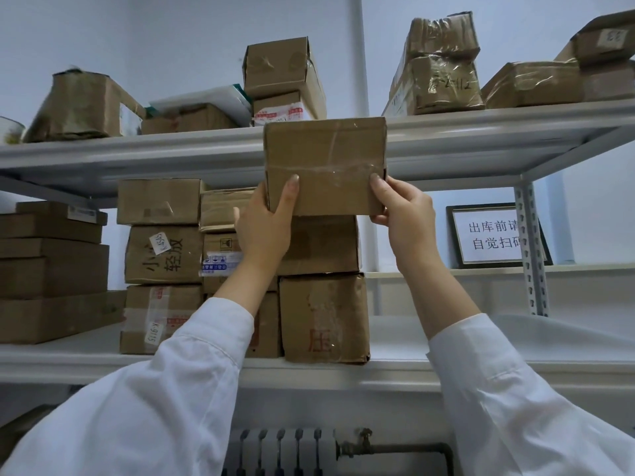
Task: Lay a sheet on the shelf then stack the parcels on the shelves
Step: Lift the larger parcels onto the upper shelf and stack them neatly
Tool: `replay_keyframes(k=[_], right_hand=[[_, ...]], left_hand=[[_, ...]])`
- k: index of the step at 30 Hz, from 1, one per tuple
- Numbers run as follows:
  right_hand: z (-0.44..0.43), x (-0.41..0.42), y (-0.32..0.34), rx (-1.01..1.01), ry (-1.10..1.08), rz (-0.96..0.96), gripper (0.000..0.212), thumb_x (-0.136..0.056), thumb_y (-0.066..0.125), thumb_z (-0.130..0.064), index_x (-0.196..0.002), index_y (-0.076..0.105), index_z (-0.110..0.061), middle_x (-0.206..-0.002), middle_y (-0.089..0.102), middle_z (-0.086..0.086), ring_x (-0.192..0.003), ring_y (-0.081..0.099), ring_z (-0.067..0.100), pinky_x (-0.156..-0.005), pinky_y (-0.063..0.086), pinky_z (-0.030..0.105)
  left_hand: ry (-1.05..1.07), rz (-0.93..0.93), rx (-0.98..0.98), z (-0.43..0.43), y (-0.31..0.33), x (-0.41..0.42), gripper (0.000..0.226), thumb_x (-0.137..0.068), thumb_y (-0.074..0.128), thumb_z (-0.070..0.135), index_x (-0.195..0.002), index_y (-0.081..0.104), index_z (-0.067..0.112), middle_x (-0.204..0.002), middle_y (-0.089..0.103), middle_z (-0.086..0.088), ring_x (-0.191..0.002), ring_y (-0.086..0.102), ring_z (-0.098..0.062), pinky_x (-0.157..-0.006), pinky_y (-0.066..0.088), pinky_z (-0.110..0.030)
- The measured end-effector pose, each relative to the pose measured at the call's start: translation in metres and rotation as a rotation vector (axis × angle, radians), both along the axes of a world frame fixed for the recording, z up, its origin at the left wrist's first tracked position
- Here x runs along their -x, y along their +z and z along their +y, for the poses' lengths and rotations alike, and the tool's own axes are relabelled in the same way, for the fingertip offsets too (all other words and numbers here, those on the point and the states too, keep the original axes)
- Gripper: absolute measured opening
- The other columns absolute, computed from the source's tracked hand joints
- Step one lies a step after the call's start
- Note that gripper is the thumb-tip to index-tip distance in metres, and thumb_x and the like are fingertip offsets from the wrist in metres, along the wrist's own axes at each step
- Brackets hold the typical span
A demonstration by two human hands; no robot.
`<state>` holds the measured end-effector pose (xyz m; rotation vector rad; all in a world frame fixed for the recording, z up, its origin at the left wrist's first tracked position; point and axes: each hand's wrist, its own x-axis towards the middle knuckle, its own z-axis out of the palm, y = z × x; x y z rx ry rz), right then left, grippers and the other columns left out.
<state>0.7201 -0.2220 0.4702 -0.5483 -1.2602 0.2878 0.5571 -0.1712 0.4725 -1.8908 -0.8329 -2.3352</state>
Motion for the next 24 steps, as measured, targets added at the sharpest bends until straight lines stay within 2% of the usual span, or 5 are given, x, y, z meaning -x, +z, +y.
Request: replay_keyframes(k=[5,10,13,18,24], right_hand=[[0.004,0.001,0.001,-0.026,-0.048,0.003,0.033,-0.093,0.057,-0.032,-0.115,0.065,-0.008,-0.084,0.063,-0.012,-0.078,0.06,0.004,-0.074,0.055,0.02],[0.014,0.005,0.014,0.046,-0.008,0.027,0.062,-0.083,0.056,-0.052,-0.129,0.057,-0.01,-0.116,0.065,0.002,-0.097,0.057,0.016,-0.095,0.05,0.036],[0.03,0.007,0.014,0.138,0.073,0.018,0.047,-0.095,0.048,-0.038,-0.134,0.048,-0.011,-0.109,0.058,-0.006,-0.096,0.052,0.011,-0.08,0.042,0.024],[0.044,0.008,0.01,0.219,0.109,-0.055,0.044,-0.1,0.038,-0.042,-0.141,0.04,-0.026,-0.111,0.047,-0.014,-0.094,0.046,0.004,-0.078,0.035,0.025],[0.063,0.007,0.011,0.325,0.11,-0.061,0.055,-0.096,0.04,-0.05,-0.146,0.035,-0.027,-0.146,0.042,-0.008,-0.133,0.039,0.018,-0.088,0.03,0.032]], left_hand=[[-0.019,-0.013,0.056,0.005,-0.005,0.003,0.054,-0.066,0.034,0.089,-0.086,0.056,0.044,-0.102,0.067,0.008,-0.103,0.061,-0.019,-0.102,0.041,-0.05],[-0.015,-0.006,0.247,-0.002,0.015,-0.002,0.068,-0.075,0.039,0.08,-0.103,0.06,0.022,-0.108,0.065,0.001,-0.106,0.059,-0.024,-0.096,0.046,-0.042],[-0.024,-0.004,0.411,0.0,0.023,-0.005,0.097,-0.07,0.04,0.085,-0.136,0.044,0.014,-0.136,0.051,-0.005,-0.126,0.046,-0.03,-0.104,0.038,-0.044],[0.116,0.007,0.395,0.014,0.023,-0.005,0.079,-0.089,0.024,0.067,-0.145,0.029,0.012,-0.146,0.04,-0.011,-0.132,0.04,-0.032,-0.099,0.038,-0.044],[0.028,-0.083,0.504,0.03,0.005,-0.004,0.065,-0.097,0.022,0.056,-0.137,0.043,0.01,-0.143,0.042,-0.012,-0.131,0.039,-0.03,-0.105,0.032,-0.041]])
